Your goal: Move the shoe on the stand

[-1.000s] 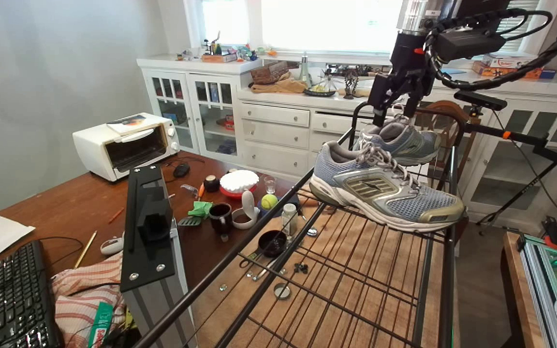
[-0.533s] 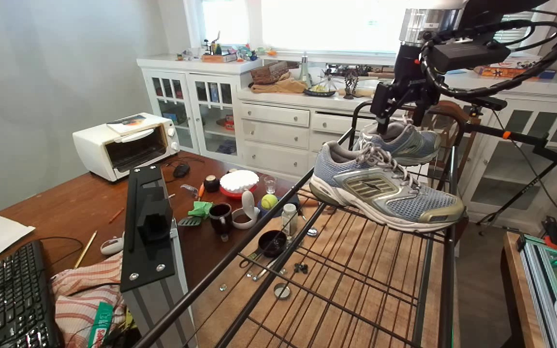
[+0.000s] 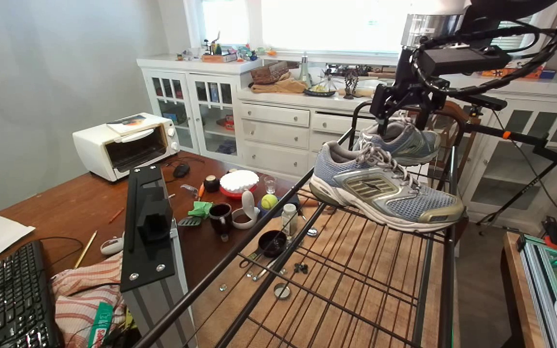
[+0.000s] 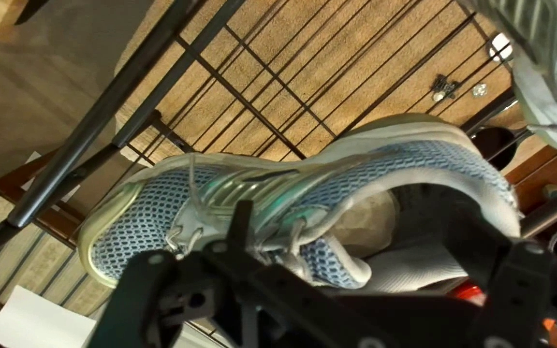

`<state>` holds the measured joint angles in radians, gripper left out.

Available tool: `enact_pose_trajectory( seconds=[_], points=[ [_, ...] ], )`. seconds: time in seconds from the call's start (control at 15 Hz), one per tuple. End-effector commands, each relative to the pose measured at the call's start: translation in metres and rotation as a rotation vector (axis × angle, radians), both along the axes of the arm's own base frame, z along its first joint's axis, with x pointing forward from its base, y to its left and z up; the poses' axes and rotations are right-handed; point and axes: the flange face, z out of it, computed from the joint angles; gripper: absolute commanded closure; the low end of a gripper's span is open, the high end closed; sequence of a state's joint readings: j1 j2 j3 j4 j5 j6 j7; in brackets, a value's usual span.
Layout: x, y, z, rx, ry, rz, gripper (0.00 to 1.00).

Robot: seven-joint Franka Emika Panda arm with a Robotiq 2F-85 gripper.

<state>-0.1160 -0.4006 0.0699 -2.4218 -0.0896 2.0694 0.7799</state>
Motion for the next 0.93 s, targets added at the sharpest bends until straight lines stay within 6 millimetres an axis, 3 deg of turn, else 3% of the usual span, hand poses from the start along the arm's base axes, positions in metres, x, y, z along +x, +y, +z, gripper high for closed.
enact_pose_trajectory(
  seconds=[0.0,0.13,0.2,0.6,0.8,0.87],
  points=[
    [0.003,-0.002,-0.009,-0.005,-0.024,-0.062,0.03],
    [0.005,-0.004,-0.012,-0.006,-0.025,-0.08,0.27],
    [0.006,-0.005,-0.013,-0.005,-0.024,-0.087,0.3],
    [0.007,-0.008,-0.013,-0.01,-0.029,-0.096,0.78],
    [0.003,-0.012,-0.008,-0.011,-0.045,-0.038,0.97],
    [0.002,-0.014,-0.007,-0.015,-0.048,-0.018,0.95]
  ],
)
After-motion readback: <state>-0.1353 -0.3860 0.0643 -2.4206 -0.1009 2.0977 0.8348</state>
